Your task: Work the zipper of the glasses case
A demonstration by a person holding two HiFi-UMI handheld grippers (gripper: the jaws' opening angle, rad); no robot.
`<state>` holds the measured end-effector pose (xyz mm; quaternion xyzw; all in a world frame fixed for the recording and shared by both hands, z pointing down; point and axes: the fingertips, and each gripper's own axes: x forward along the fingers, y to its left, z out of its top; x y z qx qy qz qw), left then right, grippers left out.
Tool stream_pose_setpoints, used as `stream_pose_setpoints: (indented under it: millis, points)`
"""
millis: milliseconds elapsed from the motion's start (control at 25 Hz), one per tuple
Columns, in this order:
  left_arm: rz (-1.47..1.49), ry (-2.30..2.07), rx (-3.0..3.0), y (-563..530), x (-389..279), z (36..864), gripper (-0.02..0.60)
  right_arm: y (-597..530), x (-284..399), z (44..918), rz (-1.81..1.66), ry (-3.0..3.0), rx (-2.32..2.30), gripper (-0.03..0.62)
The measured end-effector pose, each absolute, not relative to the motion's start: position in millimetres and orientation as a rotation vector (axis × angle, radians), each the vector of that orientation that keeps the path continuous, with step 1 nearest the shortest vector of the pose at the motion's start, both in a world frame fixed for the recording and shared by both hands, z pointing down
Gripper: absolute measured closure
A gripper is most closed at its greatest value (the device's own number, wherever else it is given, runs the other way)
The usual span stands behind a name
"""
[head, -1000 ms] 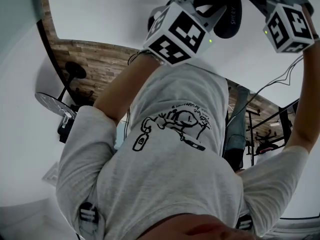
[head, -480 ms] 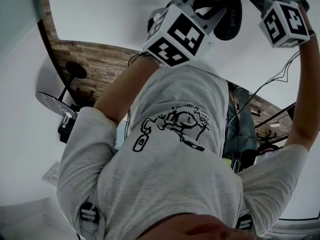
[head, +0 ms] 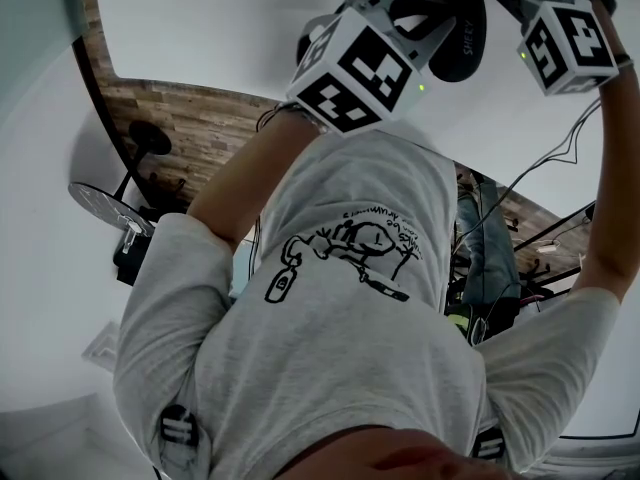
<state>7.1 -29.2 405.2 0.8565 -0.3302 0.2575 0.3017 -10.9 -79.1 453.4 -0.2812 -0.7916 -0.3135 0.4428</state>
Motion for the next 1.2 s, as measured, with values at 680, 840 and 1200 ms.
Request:
stream_pose_setpoints:
  millis: [680,840,1200]
  points:
    - [0.691,-0.870,2.287,-28.7,4.0,409.3,0.561,-77.4,-8.0,460.2,-0.800,-1.799,-0.883,0.510]
    - [0.699,-0.846,2.302,-28.7,3.8,410.1,0.561,-70.5,-12.3,462.0,-0.890,-1.611,-1.079,0.496]
    - [0.685,-0.830,2.288,-27.0,3.4,411.0,0.561,-65.6,-1.6,461.3,-0.820,-1.612,-1.153,0.589]
